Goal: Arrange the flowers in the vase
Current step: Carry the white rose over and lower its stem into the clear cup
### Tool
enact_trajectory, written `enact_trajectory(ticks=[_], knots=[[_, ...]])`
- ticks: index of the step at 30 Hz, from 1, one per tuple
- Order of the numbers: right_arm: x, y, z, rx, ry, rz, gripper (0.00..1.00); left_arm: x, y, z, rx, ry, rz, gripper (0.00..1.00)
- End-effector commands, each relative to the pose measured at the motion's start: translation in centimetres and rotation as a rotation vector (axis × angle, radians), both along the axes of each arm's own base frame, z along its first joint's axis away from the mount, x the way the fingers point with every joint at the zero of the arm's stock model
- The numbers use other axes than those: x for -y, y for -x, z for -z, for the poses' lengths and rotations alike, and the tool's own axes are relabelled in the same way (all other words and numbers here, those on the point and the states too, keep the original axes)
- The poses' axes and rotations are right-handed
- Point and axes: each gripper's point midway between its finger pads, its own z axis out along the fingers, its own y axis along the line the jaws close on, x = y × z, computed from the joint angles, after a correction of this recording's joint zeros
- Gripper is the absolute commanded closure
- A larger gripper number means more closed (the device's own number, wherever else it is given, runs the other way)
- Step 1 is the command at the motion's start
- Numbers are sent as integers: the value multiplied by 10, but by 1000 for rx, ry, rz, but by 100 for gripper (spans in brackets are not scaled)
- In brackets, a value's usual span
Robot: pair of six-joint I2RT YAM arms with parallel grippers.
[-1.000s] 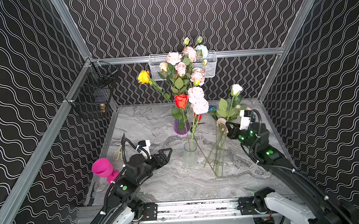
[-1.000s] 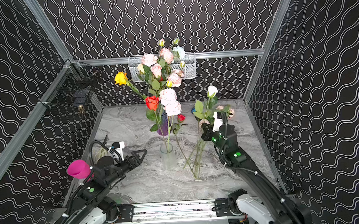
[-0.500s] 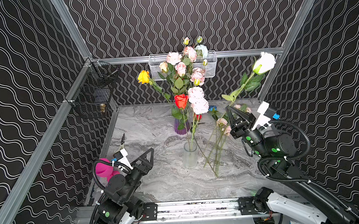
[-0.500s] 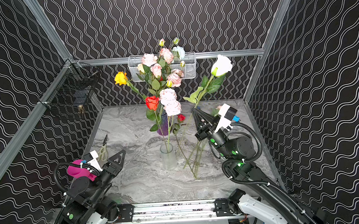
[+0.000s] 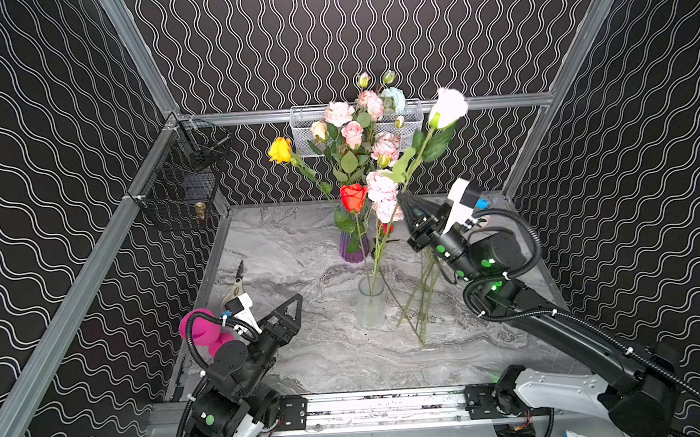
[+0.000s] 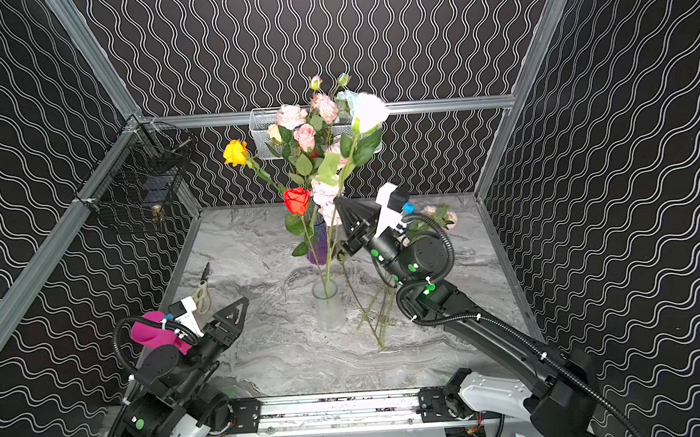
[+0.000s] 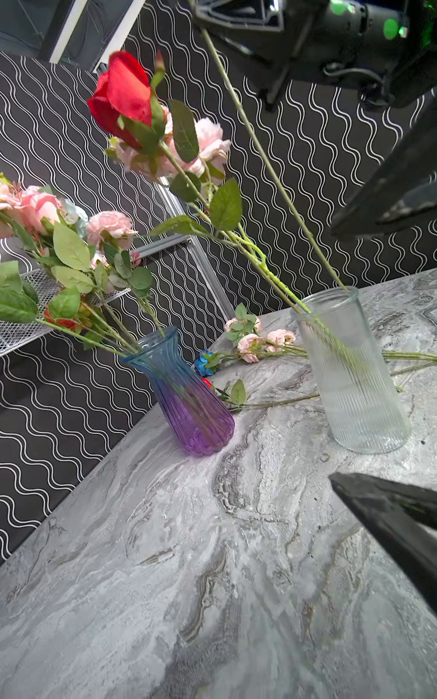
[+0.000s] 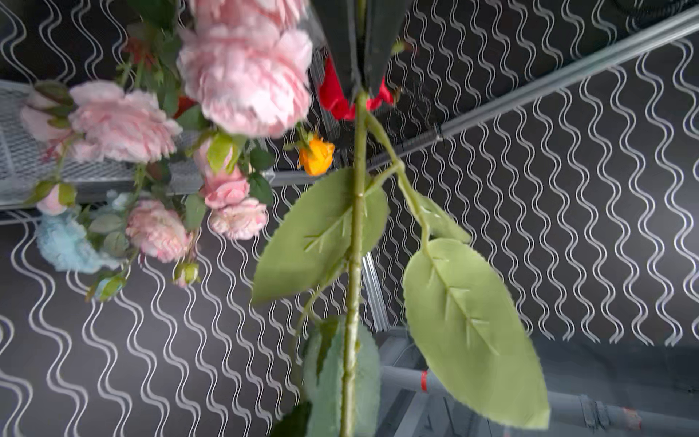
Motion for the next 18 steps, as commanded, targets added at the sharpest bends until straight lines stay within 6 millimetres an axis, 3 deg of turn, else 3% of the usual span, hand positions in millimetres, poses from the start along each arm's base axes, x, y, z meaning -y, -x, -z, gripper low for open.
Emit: enact_trajectory(ticks=[1, 10, 14, 18], knots=[[-13, -1, 28, -29, 94, 11, 97, -2, -1, 1, 7, -7, -13, 2], [-42, -2, 97, -189, 297, -24, 79, 7, -5, 0, -3, -18, 20, 2], [-51, 6, 107, -214, 362, -23, 64, 7, -5, 0, -10, -19, 22, 2], [-44, 12, 105, -209, 366, 12, 57, 8, -6, 4, -18, -11, 23, 2]])
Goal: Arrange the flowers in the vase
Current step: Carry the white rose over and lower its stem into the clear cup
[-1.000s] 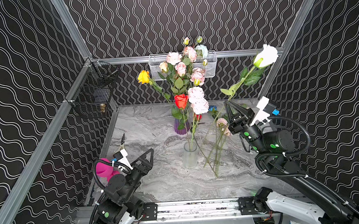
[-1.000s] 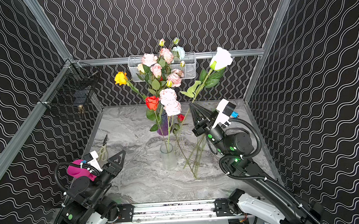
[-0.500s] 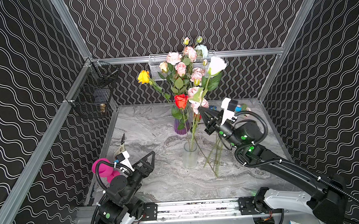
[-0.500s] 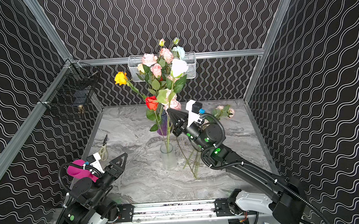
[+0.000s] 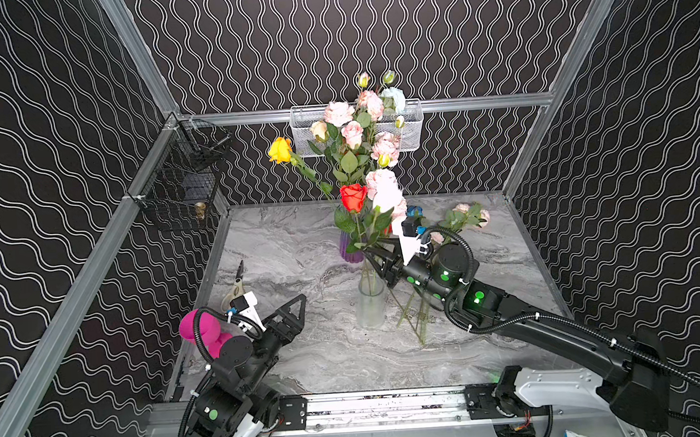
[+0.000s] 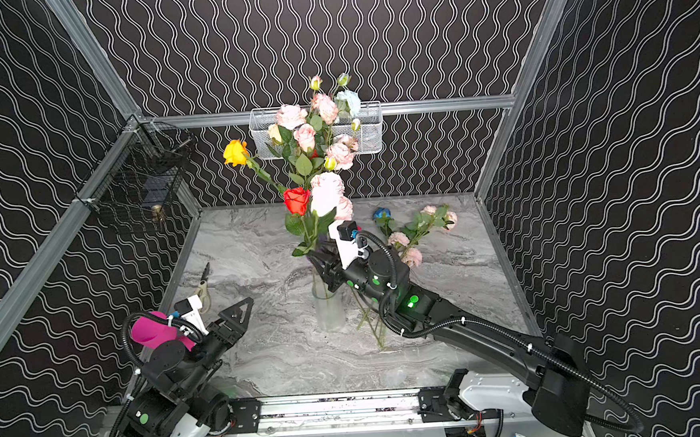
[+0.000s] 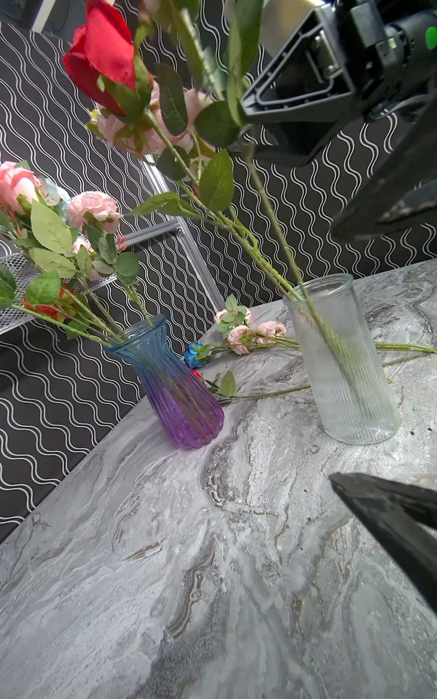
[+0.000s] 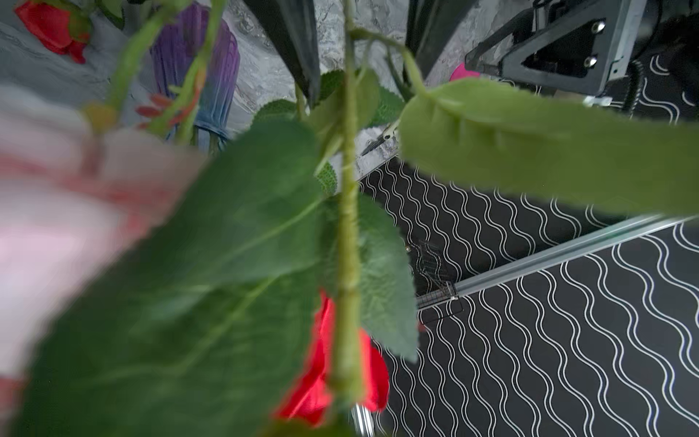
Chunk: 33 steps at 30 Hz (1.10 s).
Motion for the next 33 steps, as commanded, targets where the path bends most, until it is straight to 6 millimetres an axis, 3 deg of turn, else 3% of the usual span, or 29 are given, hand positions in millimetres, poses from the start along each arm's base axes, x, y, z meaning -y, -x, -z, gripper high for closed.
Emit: enact_trajectory(ticks=[1, 7, 13, 26, 33], knots=[[10, -3, -2, 10, 16, 57, 55, 1, -1, -5, 19, 19, 2, 2], [16, -8, 0, -65, 50, 106, 43, 10, -5, 2, -4, 30, 32, 2], [15, -2, -18, -107, 65, 105, 40, 16, -10, 6, -16, 50, 49, 2], [37, -2, -19, -244, 151, 196, 34, 20, -12, 11, -44, 38, 60, 2], [39, 5, -3, -295, 194, 174, 33, 17, -10, 16, -52, 36, 53, 2]])
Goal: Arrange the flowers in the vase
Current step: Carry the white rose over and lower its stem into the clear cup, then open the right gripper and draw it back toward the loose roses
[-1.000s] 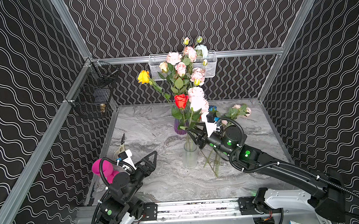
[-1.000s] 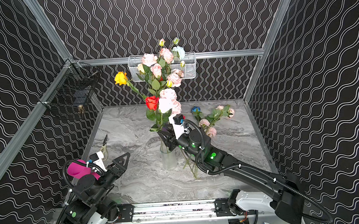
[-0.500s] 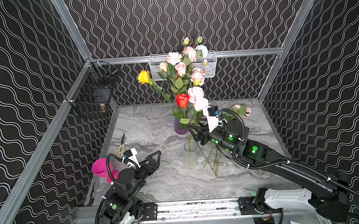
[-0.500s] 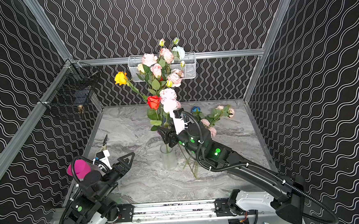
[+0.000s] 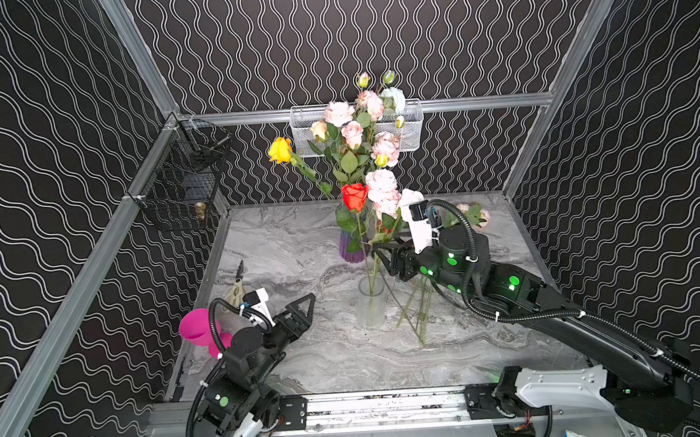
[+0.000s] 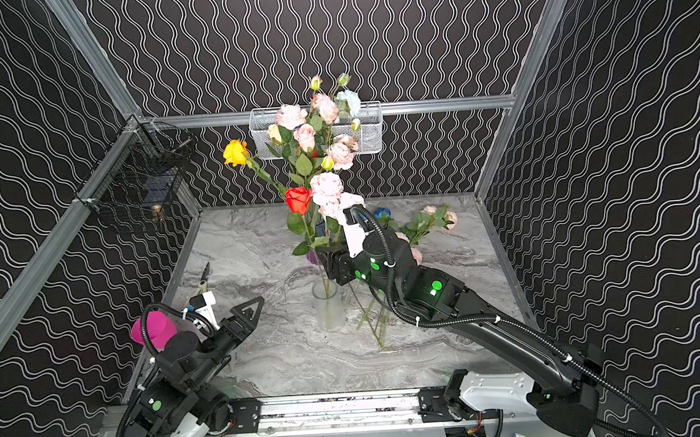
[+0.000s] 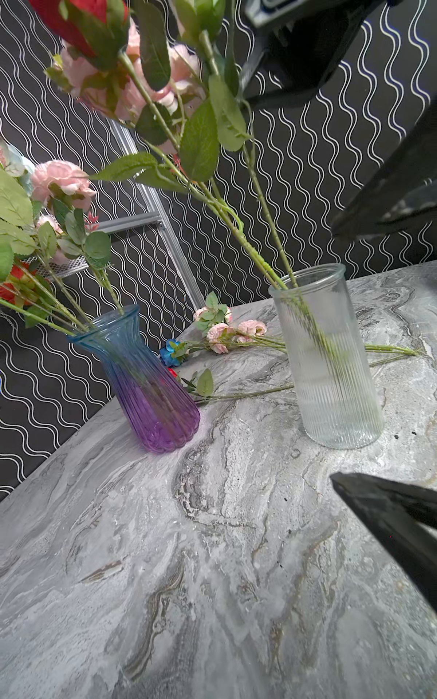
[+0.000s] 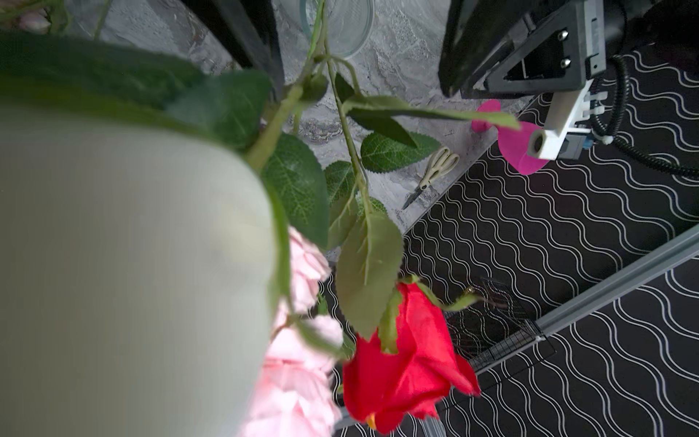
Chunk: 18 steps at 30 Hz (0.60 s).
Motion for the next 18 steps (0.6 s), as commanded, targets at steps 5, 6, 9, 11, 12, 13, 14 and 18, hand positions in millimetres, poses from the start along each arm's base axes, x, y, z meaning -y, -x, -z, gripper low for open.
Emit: enact_trajectory(ticks=[5, 6, 9, 11, 12, 13, 14, 18], knots=[[6, 11, 27, -70, 38, -22, 32, -3, 1, 1, 3, 15, -16, 2], [6, 14, 30, -74, 32, -33, 32, -4, 2, -1, 9, 17, -18, 2], [12, 18, 31, -62, 23, -34, 31, -5, 3, -5, 21, 19, -20, 2], [16, 19, 29, -53, 19, -29, 31, -6, 4, -7, 20, 11, -21, 2], [18, 20, 28, -46, 16, -29, 31, -7, 4, -8, 20, 5, -20, 2], [20, 21, 27, -43, 15, -27, 31, -7, 5, -9, 22, 2, -20, 2], [23, 23, 24, -37, 9, -27, 31, -7, 5, -10, 24, 0, -20, 2], [31, 27, 17, -12, 6, -21, 33, -8, 2, -10, 31, -17, -26, 2]])
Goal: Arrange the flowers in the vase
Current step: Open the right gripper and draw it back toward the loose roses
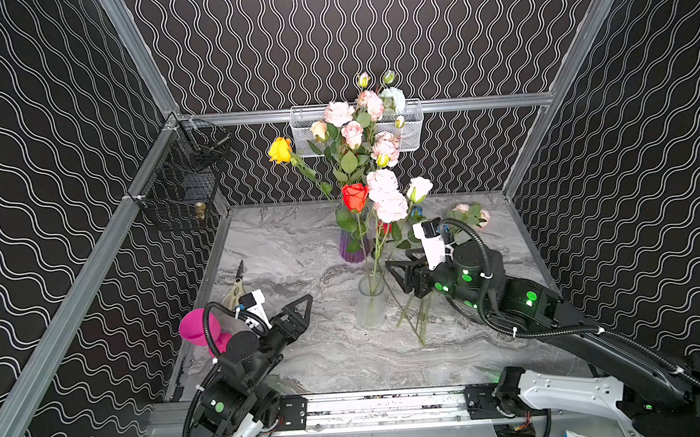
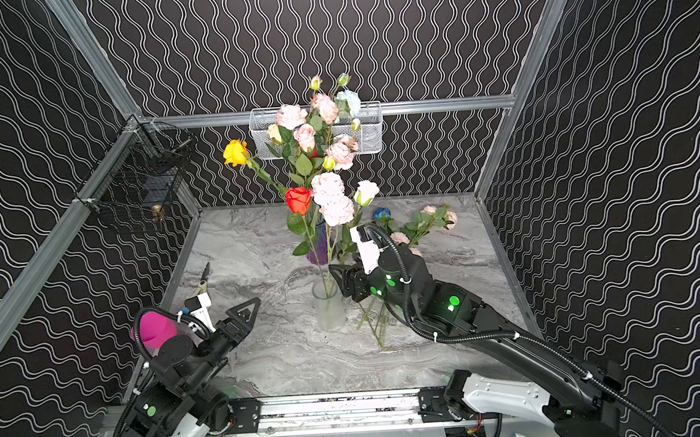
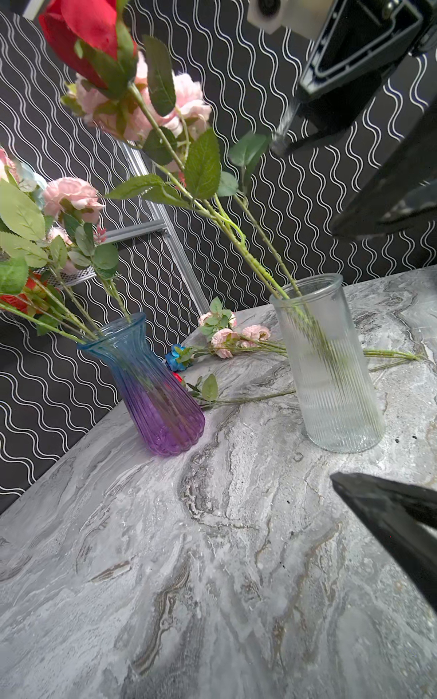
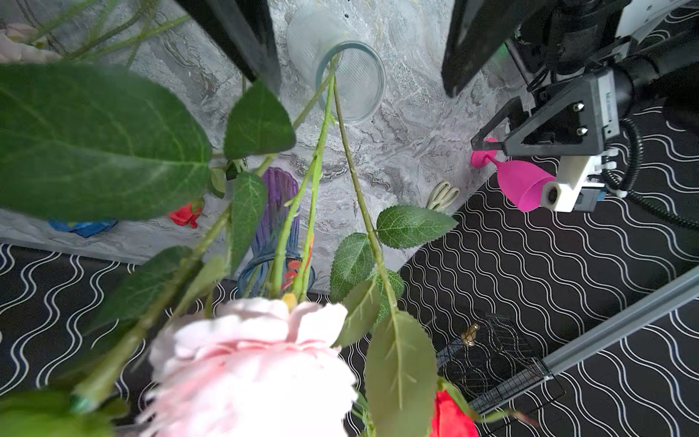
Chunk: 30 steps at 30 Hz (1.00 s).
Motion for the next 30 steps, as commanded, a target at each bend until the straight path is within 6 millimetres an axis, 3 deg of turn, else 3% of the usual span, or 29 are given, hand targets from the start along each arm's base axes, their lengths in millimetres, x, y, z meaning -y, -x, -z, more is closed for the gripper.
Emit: enact_trajectory(ticks=[1, 8, 11, 14, 16, 22, 26, 28, 30], knots=[[6, 1, -7, 26, -5, 11, 33, -3, -3, -5, 19, -19, -19, 2], [25, 10, -17, 47, -29, 33, 44, 2, -6, -3, 5, -17, -4, 2], [45, 11, -9, 57, -45, 95, 63, 4, -7, 3, -12, -23, 3, 2], [66, 7, 24, 23, -14, 198, 90, 9, -10, 12, -36, -19, 19, 2], [76, 4, 44, 3, -4, 252, 100, 13, -12, 20, -58, -11, 32, 2], [95, -14, 104, -111, 9, 351, 100, 28, -17, 39, -110, -12, 89, 2], [104, -37, 130, -198, -21, 361, 100, 35, -18, 44, -128, -28, 123, 2], [109, -51, 144, -237, -26, 383, 90, 37, -18, 44, -128, -31, 132, 2], [110, -66, 159, -283, -33, 390, 88, 39, -18, 47, -131, -32, 141, 2]])
